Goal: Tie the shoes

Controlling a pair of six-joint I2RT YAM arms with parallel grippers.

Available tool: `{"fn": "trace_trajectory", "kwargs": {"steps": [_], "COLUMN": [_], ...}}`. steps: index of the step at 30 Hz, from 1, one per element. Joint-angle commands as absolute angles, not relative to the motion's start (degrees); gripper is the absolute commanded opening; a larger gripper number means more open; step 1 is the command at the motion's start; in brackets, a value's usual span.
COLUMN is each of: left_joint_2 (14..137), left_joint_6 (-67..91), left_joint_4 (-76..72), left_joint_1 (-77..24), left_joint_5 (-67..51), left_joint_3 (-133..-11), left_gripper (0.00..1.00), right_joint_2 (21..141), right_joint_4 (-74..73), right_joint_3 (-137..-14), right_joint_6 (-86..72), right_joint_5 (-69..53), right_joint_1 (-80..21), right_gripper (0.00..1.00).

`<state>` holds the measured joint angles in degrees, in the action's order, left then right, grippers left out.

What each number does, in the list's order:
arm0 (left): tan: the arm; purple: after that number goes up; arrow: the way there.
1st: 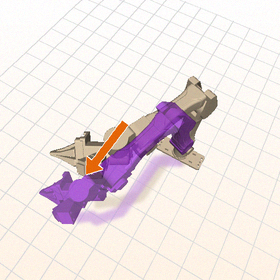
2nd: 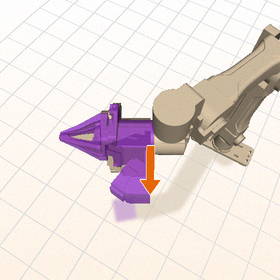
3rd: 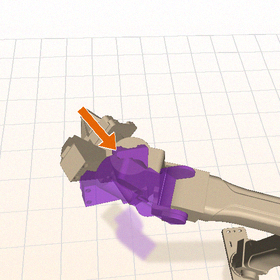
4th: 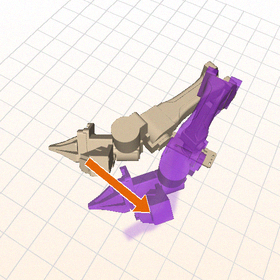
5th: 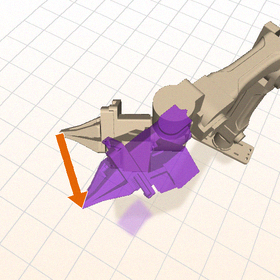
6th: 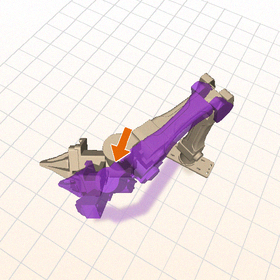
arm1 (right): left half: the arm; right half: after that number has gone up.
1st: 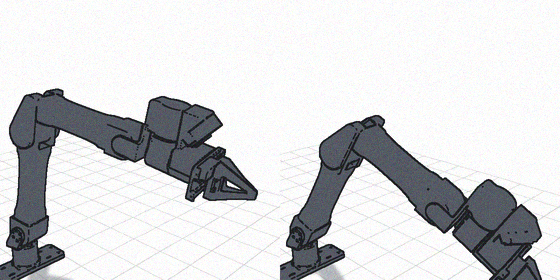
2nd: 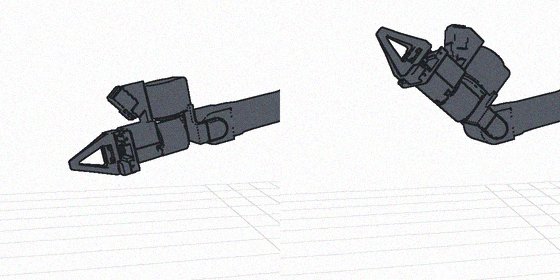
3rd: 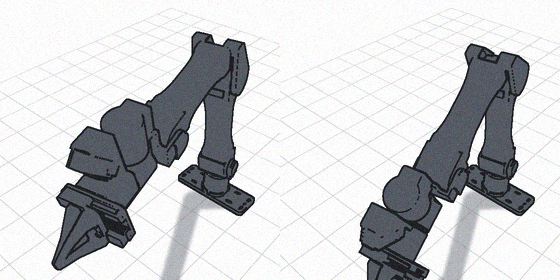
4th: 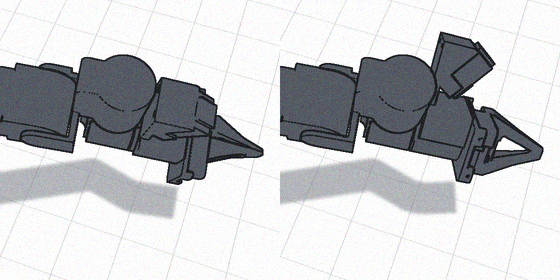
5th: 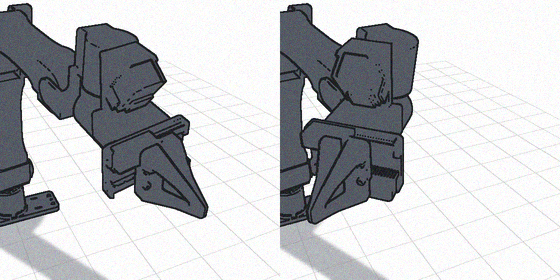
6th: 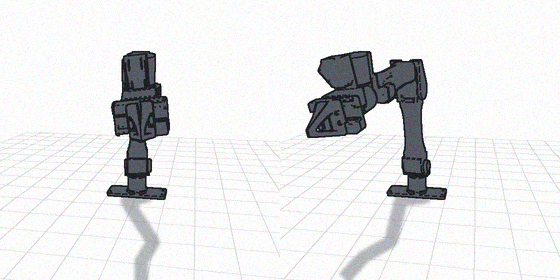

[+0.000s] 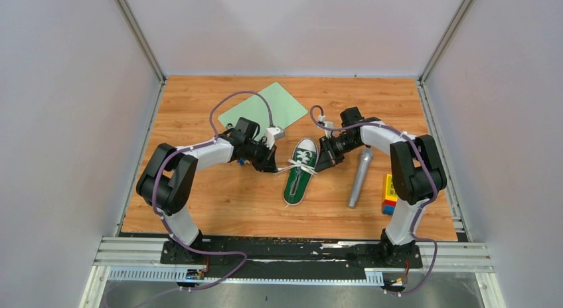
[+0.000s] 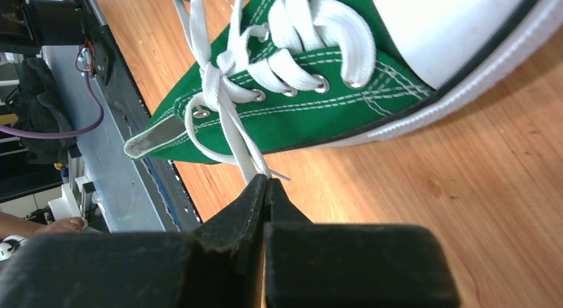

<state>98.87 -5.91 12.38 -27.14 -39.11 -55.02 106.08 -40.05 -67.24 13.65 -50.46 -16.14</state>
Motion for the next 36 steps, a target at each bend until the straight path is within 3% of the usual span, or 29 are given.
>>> {"fn": "trace_trajectory", "kwargs": {"steps": [1,12,27,31,34,36], "left_joint_2": [96.23,96.23,94.66,94.95,95.74,95.83], "left_joint_6": [-6.70,-3.36,-6.22,-6.81,-5.35,-3.69], "left_joint_4": [15.02,16.76,19.46,18.52,16.38,15.07], "left_joint_1": [-26.37,-19.85,-18.92,-18.90,-19.13,-19.72], "left_joint_5": [-36.00,-31.18,-22.61,-29.79,-39.89,-44.74], "left_joint_3": [-55.46,-56.49,-57.58,-57.74,-57.96,-58.30], "left_gripper": [0.00,0.00,0.00,0.00,0.14,0.26], "right_joint_2": [103.04,102.01,101.67,101.60,100.37,99.54], "right_joint_4": [-40.91,-41.72,-41.63,-41.57,-41.67,-42.33], "right_joint_3": [-65.73,-64.64,-63.71,-64.27,-65.57,-66.89], "right_joint_6": [15.27,16.16,16.84,16.57,15.58,14.08], "right_joint_5": [-46.98,-44.12,-40.61,-43.24,-47.31,-50.06], "right_joint_1": [-14.07,-12.52,-10.07,-9.95,-9.96,-10.12], "right_gripper": [0.00,0.00,0.00,0.00,0.03,0.15]}}
